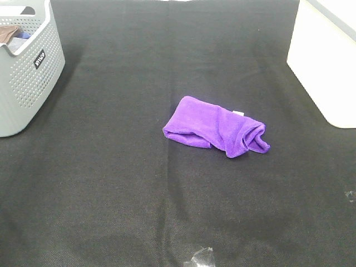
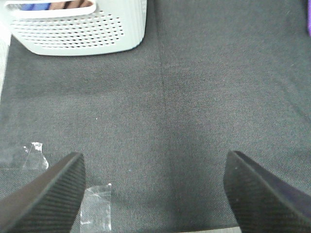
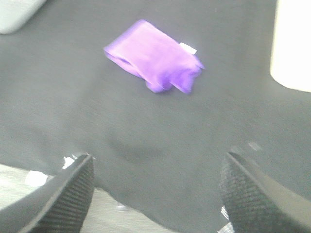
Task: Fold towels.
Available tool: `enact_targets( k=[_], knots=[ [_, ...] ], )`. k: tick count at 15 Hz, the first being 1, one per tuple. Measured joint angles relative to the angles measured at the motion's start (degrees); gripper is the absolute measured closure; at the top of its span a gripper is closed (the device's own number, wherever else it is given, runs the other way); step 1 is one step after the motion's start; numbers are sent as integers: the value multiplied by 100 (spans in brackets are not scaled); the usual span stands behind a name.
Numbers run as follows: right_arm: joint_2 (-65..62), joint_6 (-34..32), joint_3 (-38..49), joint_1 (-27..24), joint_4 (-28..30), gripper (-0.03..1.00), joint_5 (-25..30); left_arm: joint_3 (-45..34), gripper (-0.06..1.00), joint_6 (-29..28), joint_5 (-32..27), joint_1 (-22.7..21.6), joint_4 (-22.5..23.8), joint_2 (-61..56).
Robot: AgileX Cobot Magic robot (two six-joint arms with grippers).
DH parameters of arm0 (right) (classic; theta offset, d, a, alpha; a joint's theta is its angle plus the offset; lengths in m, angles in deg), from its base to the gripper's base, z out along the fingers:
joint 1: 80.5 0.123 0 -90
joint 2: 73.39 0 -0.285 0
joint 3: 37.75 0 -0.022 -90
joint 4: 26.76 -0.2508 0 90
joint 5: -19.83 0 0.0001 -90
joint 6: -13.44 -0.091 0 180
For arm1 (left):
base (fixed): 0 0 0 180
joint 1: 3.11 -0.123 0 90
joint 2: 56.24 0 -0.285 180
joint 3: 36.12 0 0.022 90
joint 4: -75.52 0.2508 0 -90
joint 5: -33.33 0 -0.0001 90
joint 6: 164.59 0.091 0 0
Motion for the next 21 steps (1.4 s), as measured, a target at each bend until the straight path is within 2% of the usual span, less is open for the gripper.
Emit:
enact_targets(
  k=[5,9,11,18,20,21],
  knots=[
    [-1874,29,1576,0,241,25,23,-1083,22,0,-201,0,-92,-2859],
    [-2114,52,1965,0,241,25,-126,-1243,22,0,-120,0,-92,-2951],
    [-2114,92,2269,0,281,25,-590,-1266,22,0,-103,0,-92,-2951],
    [-2114,86,2332,-17,315,25,-625,-1272,22,0,-57,-115,-143,-2951],
    [-2114,86,2332,-510,286,25,-625,-1272,22,0,-52,-539,-143,-2951],
    [-2114,86,2332,-699,286,25,-625,-1272,22,-6,-52,-602,-143,-2951]
  ],
)
